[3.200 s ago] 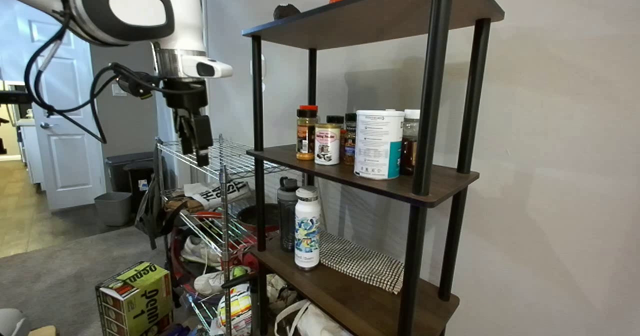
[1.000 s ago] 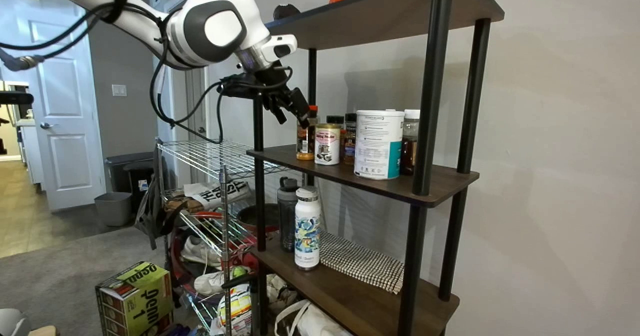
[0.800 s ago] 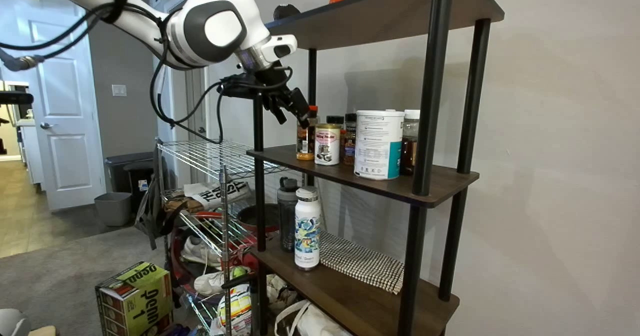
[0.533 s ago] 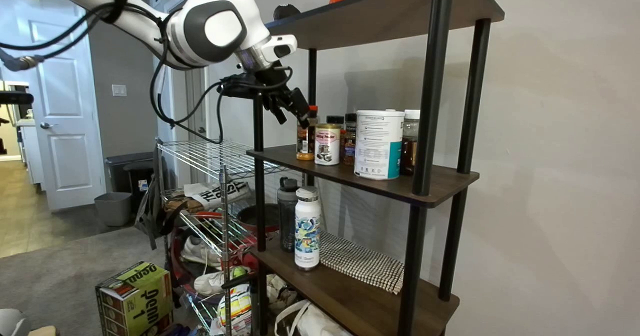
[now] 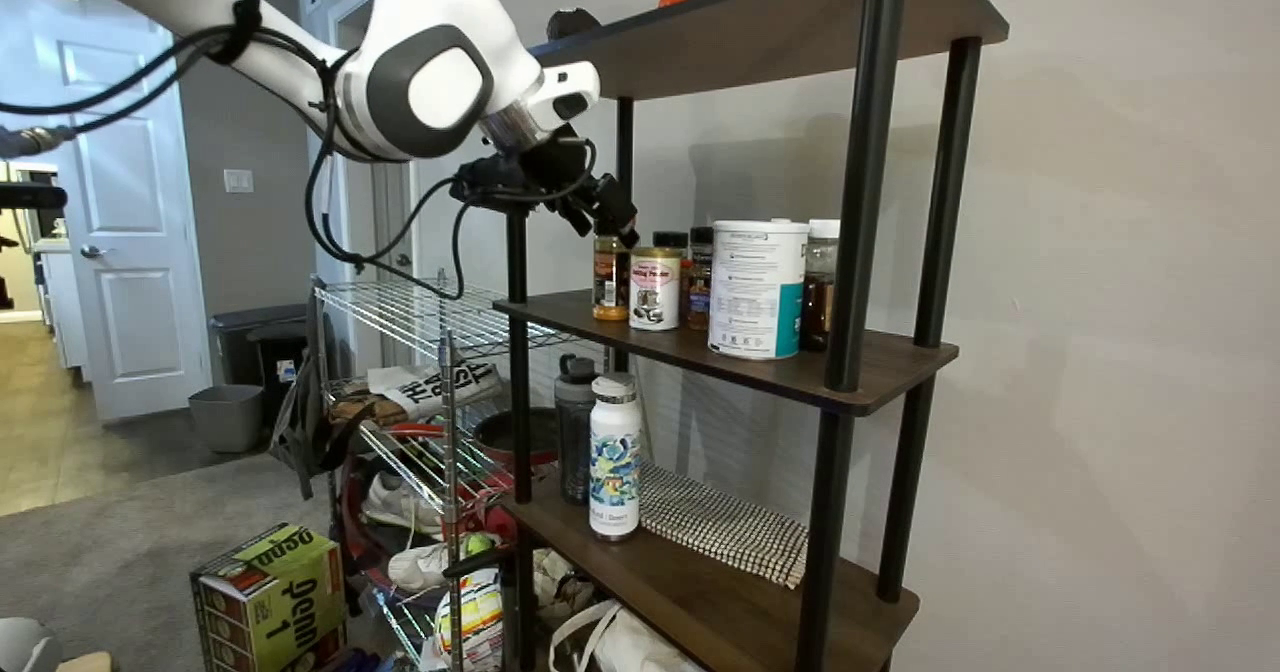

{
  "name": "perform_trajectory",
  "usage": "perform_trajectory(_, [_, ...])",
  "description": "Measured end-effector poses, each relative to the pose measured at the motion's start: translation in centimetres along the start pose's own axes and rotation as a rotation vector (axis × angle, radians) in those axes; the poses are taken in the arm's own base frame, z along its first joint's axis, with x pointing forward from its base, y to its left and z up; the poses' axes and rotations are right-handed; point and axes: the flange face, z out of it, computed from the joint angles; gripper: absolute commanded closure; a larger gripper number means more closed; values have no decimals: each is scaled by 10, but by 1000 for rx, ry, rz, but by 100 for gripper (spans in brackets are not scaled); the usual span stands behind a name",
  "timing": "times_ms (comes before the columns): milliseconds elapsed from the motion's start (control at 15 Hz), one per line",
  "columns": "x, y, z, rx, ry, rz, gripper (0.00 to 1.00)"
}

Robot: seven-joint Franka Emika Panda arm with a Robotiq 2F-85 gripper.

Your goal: Push the bottles aside, then move the small container to the top shelf

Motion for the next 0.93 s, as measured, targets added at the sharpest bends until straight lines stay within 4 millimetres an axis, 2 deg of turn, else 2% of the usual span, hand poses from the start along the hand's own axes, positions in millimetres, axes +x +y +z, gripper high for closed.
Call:
perform_trajectory(333, [-28, 31, 11, -2, 92, 18, 0])
perform_trajectory(467, [-38, 35, 12, 4, 117, 8, 0])
perform_trajectory(667, [-45, 30, 7, 26, 153, -13, 0])
perform_trajectory(733, [-47, 29, 3, 33, 159, -12, 3])
perform_trajectory(800, [-48, 29, -1, 40, 163, -9, 26])
perform_trajectory(933, [-52, 32, -8, 46, 166, 1, 30])
